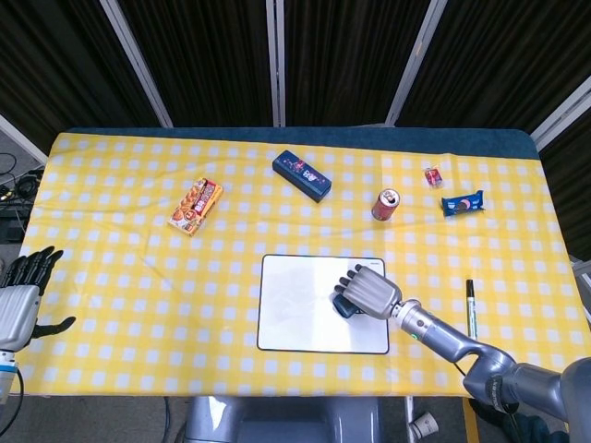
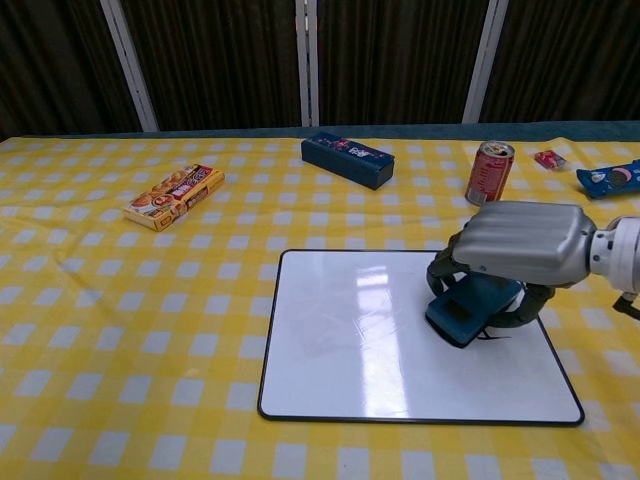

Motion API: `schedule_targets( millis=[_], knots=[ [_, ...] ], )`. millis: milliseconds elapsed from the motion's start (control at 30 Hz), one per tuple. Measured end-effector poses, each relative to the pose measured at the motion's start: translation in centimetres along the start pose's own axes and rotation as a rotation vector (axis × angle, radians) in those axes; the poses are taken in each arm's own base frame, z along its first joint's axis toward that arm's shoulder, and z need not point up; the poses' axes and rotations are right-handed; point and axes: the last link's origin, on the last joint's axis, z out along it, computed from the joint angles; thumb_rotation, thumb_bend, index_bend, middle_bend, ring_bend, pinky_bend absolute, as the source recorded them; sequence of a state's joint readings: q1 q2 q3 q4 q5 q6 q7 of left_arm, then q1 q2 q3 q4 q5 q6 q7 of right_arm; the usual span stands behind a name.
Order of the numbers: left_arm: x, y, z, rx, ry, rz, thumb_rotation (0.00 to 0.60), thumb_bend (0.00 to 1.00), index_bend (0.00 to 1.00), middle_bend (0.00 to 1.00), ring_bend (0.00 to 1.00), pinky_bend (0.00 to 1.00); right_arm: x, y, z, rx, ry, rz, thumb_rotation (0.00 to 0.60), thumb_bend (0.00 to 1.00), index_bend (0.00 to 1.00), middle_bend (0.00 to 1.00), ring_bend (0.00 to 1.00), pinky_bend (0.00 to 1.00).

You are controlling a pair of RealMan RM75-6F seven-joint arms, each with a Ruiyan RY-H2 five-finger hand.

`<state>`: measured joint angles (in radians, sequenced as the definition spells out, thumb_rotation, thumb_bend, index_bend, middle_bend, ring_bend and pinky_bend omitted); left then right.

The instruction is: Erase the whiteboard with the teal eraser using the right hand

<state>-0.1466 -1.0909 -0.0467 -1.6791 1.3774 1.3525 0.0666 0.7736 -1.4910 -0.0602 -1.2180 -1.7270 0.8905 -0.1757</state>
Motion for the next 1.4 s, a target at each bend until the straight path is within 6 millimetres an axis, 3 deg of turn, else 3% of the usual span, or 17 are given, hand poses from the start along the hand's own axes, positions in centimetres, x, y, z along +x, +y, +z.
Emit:
schedule_targets(
  millis=[200, 533, 733, 1000, 1400],
  knots=[
    [-0.1, 0.0, 0.1, 0.000, -0.003, 0.002, 0.600, 0.00, 0.00, 0.00, 0.00, 0.00, -0.4, -1.1, -0.6, 0.024, -0.035, 0.020, 0.600, 0.54, 0.60, 0.59, 0.48, 0.49],
    [-0.3, 0.2, 0.2, -0.001, -0.012, 0.008, 0.600, 0.00, 0.00, 0.00, 0.00, 0.00, -1.6, -3.4, -4.4, 0.106, -0.114, 0.032, 0.600, 0.54, 0.61, 0.61, 0.50, 0.49],
    [-0.5, 0.4, 0.2, -0.008, -0.016, 0.010, 0.600, 0.00, 0.00, 0.00, 0.00, 0.00, -1.6, -4.2, -5.2, 0.137, -0.121, 0.026, 0.600, 0.55, 0.61, 0.62, 0.51, 0.49],
    [-0.4, 0.4, 0.3, -0.005, -0.016, 0.008, 0.600, 0.00, 0.00, 0.00, 0.00, 0.00, -1.3, -2.9, -4.2, 0.088, -0.094, 0.006, 0.600, 0.56, 0.61, 0.62, 0.51, 0.49],
    [-0.4, 0.3, 0.3, -0.004, -0.018, 0.009, 0.600, 0.00, 0.00, 0.00, 0.00, 0.00, 0.1, 0.4, -0.1, -0.039, -0.034, -0.054, 0.600, 0.57, 0.62, 0.62, 0.51, 0.49]
  ],
)
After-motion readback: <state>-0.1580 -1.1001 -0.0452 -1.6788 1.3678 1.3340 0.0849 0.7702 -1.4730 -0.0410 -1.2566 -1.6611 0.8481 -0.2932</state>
